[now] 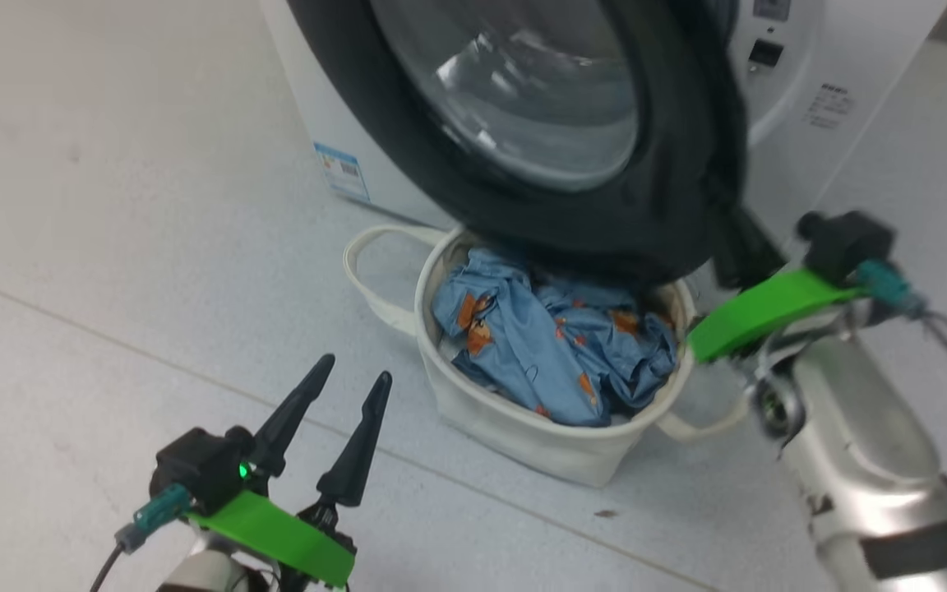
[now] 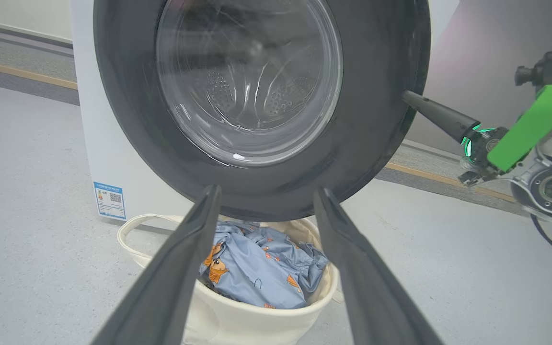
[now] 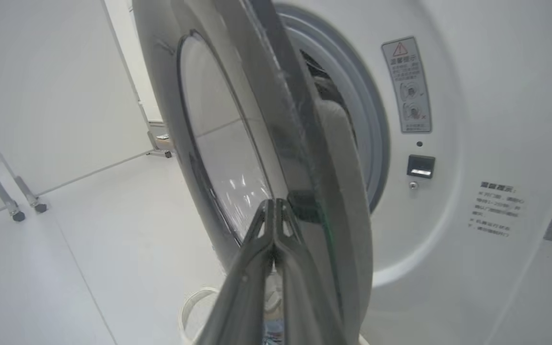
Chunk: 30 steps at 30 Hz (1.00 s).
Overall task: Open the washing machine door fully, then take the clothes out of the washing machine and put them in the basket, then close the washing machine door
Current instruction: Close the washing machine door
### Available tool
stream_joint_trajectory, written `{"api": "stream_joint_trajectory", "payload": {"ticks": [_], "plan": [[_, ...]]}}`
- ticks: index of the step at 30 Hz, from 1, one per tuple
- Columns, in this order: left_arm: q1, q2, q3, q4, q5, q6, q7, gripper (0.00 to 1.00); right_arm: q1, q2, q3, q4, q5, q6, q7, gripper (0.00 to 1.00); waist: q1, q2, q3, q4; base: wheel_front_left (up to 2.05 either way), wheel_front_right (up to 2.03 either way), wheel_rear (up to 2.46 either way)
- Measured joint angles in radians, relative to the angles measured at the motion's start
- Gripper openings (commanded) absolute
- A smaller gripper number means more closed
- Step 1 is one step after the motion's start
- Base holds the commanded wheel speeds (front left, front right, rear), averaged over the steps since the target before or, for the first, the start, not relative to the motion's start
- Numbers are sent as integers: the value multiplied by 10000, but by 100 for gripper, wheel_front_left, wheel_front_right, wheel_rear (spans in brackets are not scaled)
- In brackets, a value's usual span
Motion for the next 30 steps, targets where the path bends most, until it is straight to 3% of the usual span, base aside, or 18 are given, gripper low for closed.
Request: {"api": "stream_joint_trajectory", "payload": {"ticks": [9,17,24,30], "plan": [[-586,-33,-29,-178,0,0,2,100,-1576,-261,-2197,740,-752,-2,-4,0,1,0,1038,236,0,0,0],[-800,-75,-88,-151,-73,0,2,100,-2799,-428,-2863,1948,-786,-2,-4,0,1,0,1263,548,0,0,0],[-800,-71,-130,-65,-146,0,0,100,-3115,-621,-3672,2073,-1195,-2,-6,0,1,0,1093,620,0,0,0],[-784,-29,-134,10,-146,4,0,100,-2875,-437,-3287,1854,-1116,-4,-6,0,0,0,770,478,0,0,0]]}}
